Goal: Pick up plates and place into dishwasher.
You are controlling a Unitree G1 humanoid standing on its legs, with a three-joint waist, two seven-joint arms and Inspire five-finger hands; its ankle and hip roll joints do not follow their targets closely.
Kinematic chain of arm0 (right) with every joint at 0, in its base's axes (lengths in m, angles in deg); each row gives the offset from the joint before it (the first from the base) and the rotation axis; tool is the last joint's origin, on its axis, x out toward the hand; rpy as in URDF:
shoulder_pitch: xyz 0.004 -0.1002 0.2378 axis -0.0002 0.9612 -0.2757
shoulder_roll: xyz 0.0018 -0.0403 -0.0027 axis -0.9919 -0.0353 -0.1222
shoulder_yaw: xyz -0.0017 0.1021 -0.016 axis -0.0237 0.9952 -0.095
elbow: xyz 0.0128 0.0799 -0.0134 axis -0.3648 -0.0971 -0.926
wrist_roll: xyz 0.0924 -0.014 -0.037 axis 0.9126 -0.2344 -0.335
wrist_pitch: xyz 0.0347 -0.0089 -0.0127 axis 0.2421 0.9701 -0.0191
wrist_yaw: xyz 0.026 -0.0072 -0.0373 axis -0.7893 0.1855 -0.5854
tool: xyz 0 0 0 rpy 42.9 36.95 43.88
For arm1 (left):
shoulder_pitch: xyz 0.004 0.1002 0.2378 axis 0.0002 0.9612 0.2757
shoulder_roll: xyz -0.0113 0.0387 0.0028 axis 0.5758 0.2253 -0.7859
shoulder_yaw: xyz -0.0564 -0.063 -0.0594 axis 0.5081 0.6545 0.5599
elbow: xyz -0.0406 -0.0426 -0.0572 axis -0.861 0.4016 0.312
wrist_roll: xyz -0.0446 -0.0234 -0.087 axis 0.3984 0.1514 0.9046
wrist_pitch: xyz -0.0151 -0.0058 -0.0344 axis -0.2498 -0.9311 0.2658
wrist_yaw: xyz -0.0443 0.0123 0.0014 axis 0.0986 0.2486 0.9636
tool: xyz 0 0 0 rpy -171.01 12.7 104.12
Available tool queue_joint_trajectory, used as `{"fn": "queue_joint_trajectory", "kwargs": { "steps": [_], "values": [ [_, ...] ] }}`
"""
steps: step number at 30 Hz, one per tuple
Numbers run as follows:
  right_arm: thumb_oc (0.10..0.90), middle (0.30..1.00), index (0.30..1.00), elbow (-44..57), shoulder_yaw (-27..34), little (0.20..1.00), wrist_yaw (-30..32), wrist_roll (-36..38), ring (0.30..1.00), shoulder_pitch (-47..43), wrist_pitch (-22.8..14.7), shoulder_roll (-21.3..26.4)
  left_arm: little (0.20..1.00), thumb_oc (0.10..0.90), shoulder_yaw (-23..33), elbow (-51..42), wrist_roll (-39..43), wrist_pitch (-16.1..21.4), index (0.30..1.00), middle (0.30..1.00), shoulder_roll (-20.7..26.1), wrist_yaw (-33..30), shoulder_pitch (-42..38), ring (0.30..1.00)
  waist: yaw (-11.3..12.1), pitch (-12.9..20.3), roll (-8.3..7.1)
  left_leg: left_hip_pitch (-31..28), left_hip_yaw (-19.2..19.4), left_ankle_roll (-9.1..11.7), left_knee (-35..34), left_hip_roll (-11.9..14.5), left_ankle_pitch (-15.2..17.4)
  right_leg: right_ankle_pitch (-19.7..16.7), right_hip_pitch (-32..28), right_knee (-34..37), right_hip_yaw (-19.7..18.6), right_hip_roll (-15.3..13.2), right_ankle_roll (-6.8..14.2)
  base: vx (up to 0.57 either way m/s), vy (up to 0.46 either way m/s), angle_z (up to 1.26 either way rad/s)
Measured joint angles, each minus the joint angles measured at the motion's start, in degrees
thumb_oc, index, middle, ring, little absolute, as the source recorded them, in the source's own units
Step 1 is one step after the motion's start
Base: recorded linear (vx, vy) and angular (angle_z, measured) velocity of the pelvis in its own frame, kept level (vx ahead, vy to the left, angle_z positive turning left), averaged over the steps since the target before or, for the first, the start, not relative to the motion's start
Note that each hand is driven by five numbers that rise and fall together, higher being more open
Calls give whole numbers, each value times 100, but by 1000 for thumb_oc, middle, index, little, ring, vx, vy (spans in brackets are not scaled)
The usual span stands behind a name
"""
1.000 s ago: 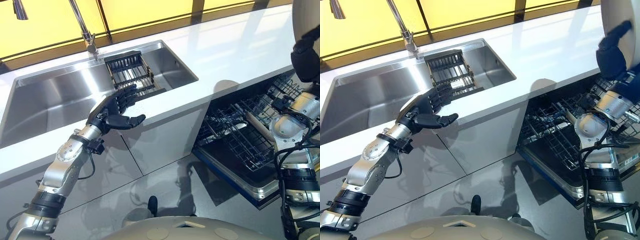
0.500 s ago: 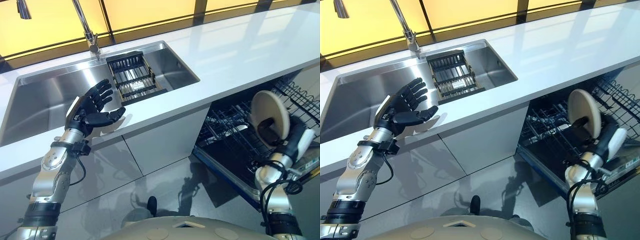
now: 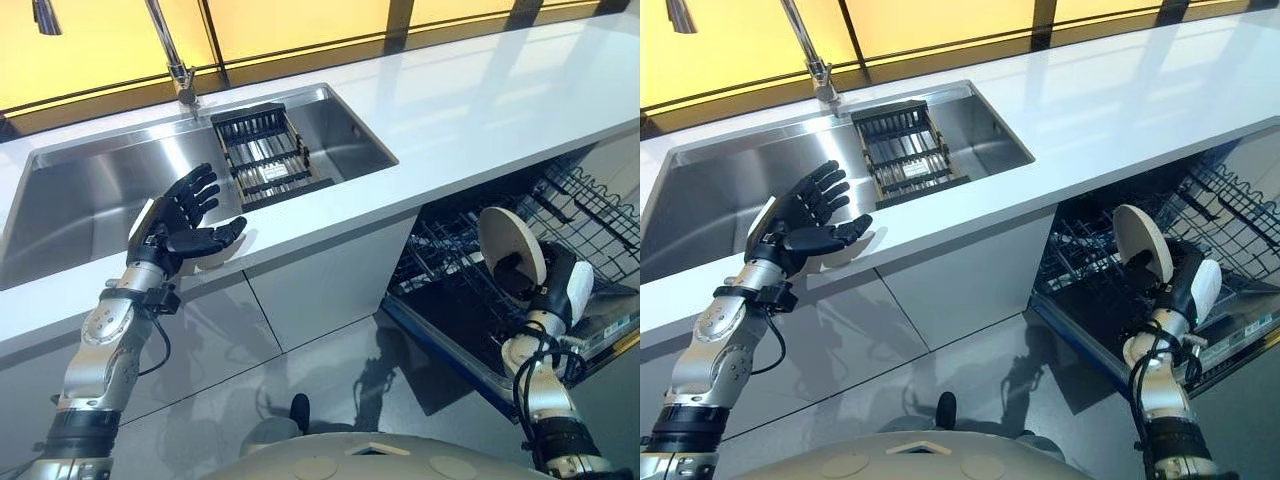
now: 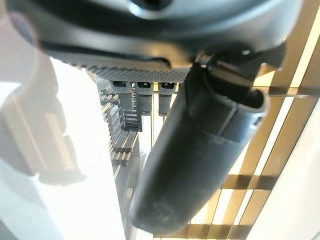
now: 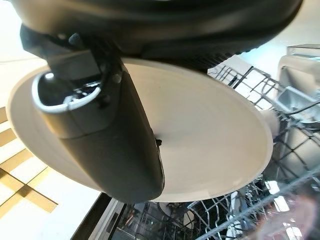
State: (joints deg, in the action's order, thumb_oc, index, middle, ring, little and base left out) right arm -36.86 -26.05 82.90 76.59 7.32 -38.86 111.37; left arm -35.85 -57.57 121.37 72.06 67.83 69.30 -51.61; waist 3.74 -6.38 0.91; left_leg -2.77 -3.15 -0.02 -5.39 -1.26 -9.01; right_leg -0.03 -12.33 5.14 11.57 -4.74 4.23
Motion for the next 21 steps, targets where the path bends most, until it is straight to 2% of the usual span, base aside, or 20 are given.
{"fn": "queue_joint_trajectory", "kwargs": {
  "steps": [5,9,16,17,18,21],
  "values": [
    [100,300,300,-657,-120,200,-290,23,300,-429,347,207,900,800,-54,0,4,-3,900,900,3,61,-59,900,230,2,1,36,-36,-19,0,5,-25,8,-34,0,102,22,-1,49,-5,16],
    [100,300,300,-1145,-200,200,-650,81,300,-532,691,230,900,800,-59,0,12,-15,900,900,46,145,-116,900,295,3,2,49,-37,-29,0,-8,-73,107,-162,0,206,12,21,40,-4,37],
    [100,300,300,-2370,-327,200,-1627,611,300,-1168,1721,704,900,800,-220,0,14,-57,900,900,291,213,-174,900,509,11,-8,44,-61,4,3,-5,-119,155,-245,0,346,24,4,33,1,13],
    [295,467,467,-2446,-329,395,-1753,632,467,-1248,1785,743,900,800,-264,0,14,-89,900,900,291,213,-197,900,506,16,-17,31,-68,4,4,-4,-124,155,-261,1,346,27,4,29,7,4],
    [800,900,900,-2447,-343,900,-1874,669,900,-1313,1885,780,900,800,-293,0,14,-157,900,900,291,234,-234,900,503,16,-23,6,-107,5,5,-6,-126,159,-295,1,345,29,8,35,8,7],
    [800,900,900,-2437,-354,900,-1999,876,900,-1391,2179,802,900,800,-421,1,13,-200,900,900,291,268,-351,900,459,26,-35,-15,-117,28,3,8,-143,173,-322,2,343,53,3,18,2,5]
  ]
}}
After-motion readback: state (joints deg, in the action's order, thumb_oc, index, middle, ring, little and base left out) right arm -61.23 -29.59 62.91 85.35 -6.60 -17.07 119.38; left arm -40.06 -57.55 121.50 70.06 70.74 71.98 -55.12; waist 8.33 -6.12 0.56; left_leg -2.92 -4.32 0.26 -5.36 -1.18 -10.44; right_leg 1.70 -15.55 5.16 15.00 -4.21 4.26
